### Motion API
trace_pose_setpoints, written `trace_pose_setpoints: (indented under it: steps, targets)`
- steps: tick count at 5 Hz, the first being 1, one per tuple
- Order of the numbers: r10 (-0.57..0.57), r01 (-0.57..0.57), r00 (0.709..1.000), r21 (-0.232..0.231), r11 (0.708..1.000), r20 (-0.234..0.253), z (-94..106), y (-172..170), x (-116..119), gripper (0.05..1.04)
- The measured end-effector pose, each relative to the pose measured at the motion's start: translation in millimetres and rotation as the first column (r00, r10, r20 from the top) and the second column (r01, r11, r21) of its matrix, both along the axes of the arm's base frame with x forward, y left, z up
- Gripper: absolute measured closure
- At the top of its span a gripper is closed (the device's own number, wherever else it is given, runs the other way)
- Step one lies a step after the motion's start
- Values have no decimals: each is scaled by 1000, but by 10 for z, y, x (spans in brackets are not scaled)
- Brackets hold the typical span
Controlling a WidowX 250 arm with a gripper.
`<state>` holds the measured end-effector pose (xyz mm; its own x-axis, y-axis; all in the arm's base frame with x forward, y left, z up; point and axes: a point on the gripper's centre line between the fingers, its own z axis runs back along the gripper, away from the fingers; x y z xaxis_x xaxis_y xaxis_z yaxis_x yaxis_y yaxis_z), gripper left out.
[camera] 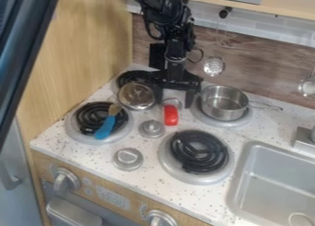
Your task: Put the red object to the bottom right burner
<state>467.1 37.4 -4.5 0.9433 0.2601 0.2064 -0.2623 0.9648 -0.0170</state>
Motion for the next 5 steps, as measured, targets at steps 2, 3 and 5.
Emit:
trace_pose_setpoints:
  steps: [2,3,5]
  targets:
    - [88,-88,995,-4,996,-44,-219,129,-13,85]
    - [115,-116,992,-11,993,-43,-264,120,-8,85]
    - [145,-147,988,-24,989,-43,-332,108,-5,141]
